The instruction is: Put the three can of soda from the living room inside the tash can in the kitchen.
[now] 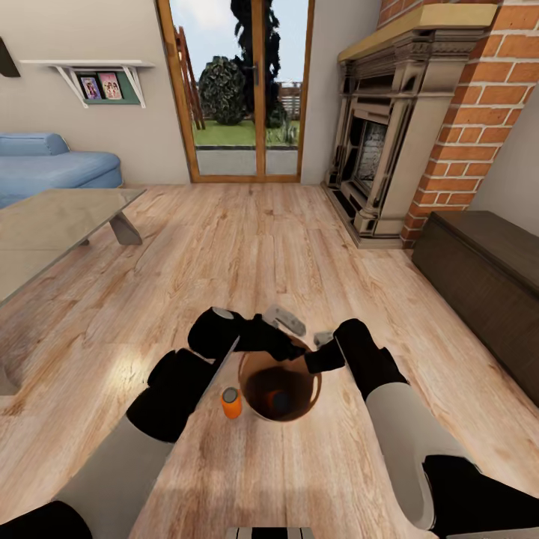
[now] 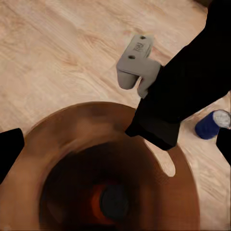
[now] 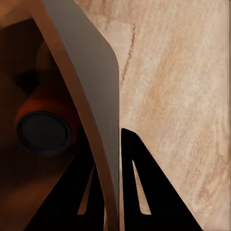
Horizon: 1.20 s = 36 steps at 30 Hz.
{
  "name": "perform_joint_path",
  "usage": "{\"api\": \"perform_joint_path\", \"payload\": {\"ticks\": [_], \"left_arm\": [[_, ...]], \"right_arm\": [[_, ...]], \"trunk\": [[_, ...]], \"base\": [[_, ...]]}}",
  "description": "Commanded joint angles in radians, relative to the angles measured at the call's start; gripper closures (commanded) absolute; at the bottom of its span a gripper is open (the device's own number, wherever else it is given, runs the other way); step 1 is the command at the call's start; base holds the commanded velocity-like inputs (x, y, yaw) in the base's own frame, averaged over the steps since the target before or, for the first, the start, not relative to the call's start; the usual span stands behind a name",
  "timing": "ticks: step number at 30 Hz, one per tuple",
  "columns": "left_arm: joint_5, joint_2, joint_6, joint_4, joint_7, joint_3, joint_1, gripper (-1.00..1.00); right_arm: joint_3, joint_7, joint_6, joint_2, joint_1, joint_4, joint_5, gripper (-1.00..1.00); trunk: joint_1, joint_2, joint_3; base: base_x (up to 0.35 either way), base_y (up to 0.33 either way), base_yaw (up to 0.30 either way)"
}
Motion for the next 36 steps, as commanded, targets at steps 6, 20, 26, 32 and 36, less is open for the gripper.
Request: {"api": "perform_joint_path", "payload": {"ticks": [6, 20, 26, 32, 36], "left_arm": [[0.004, 0.12, 0.0, -0.091, -0.179, 0.036, 0.008, -1.0], [-0.012, 0.243, -0.367, -0.053, -0.096, 0.414, 0.283, -1.0], [-0.013, 0.24, -0.404, 0.016, -0.028, 0.432, 0.303, -1.0], [-0.005, 0.238, -0.413, 0.078, 0.022, 0.436, 0.305, -1.0], [-0.004, 0.234, -0.415, 0.092, 0.038, 0.438, 0.306, -1.0]], "right_arm": [[-0.001, 0.008, 0.007, -0.052, -0.001, -0.001, -0.031, 1.0], [0.015, 0.088, 0.007, -0.354, -0.061, -0.038, -0.03, 1.0], [0.144, 0.274, 0.007, -0.468, -0.064, -0.11, -0.025, 1.0], [0.196, 0.346, 0.007, -0.499, -0.063, -0.193, -0.024, 1.0], [0.206, 0.379, 0.007, -0.535, -0.061, -0.281, -0.024, 1.0]], "trunk": [[0.0, 0.0, 0.0], [0.0, 0.0, 0.0], [0.0, 0.0, 0.0], [0.0, 0.0, 0.0], [0.0, 0.0, 0.0]], "base": [[0.0, 0.0, 0.0], [0.0, 0.0, 0.0], [0.0, 0.0, 0.0], [0.0, 0.0, 0.0], [0.0, 0.0, 0.0]]}}
